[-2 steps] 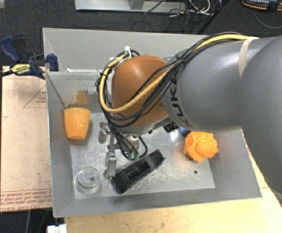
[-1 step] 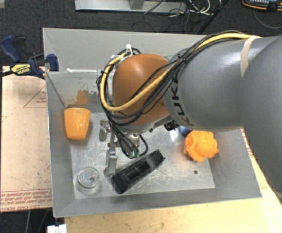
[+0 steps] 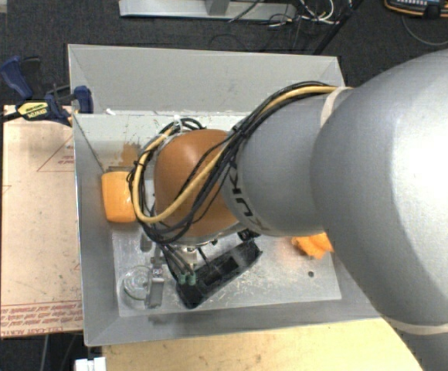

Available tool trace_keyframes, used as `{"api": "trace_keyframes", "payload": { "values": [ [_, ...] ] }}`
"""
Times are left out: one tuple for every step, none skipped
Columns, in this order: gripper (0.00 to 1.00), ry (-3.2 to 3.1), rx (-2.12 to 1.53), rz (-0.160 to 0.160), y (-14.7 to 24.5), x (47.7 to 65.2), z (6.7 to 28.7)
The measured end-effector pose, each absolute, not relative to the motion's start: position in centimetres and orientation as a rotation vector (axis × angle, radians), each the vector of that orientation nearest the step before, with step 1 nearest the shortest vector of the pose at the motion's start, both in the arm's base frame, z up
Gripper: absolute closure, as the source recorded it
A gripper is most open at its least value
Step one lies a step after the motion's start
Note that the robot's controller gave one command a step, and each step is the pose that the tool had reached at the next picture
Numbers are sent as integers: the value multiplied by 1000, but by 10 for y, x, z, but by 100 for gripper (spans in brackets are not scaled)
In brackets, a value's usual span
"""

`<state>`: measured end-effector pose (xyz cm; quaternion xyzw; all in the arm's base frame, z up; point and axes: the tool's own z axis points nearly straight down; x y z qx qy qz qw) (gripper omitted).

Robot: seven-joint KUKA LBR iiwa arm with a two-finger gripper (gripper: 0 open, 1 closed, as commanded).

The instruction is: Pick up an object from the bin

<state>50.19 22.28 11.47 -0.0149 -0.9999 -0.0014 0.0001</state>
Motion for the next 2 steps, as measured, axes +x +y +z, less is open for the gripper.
{"api": "trace_keyframes", "payload": {
  "values": [
    [0,-3134,-33,0,223,493,87],
    [0,-3140,1,-5,224,479,128]
  ]
}}
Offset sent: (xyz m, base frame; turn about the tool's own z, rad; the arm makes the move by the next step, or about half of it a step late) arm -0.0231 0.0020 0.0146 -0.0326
